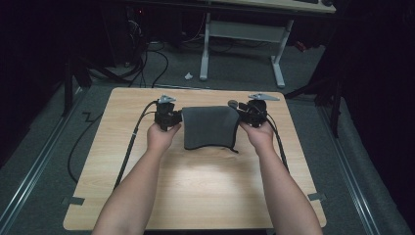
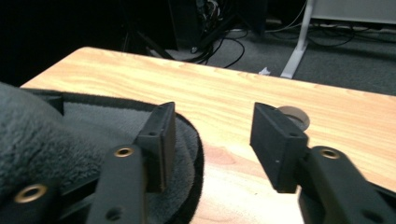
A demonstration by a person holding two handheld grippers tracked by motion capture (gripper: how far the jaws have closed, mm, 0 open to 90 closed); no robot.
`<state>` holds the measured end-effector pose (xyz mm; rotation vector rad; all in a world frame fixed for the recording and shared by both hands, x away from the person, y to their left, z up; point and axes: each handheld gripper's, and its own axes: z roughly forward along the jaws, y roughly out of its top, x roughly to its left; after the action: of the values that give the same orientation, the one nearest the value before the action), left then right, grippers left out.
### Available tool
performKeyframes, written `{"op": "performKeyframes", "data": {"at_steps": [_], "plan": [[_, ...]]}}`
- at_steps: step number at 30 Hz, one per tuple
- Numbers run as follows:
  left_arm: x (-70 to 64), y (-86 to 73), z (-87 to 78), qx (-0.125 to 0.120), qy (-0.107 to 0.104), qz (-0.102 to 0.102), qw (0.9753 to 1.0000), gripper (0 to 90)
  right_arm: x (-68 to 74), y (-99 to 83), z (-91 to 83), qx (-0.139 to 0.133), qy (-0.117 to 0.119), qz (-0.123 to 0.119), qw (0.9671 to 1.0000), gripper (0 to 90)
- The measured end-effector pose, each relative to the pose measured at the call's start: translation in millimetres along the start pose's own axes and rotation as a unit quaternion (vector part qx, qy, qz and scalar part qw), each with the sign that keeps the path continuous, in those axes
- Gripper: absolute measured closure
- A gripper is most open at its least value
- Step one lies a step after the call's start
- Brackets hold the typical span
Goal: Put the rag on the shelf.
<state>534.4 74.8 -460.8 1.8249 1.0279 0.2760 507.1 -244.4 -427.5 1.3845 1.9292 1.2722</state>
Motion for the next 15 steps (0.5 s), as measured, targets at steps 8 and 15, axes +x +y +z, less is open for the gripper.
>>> {"op": "performKeyframes", "data": {"at_steps": [8,15], "plan": [[5.2,3.4,-9.4,-0.015,0.011,-0.026,0.9995,61.3,-5.7,3.5,-8.7,-0.009,-0.011,-0.007,0.9999,42.5],[6.0,4.3,-22.7,-0.032,0.025,-0.024,0.9989,56.5,-7.6,7.5,-20.2,-0.020,-0.024,-0.011,0.9994,40.5]]}}
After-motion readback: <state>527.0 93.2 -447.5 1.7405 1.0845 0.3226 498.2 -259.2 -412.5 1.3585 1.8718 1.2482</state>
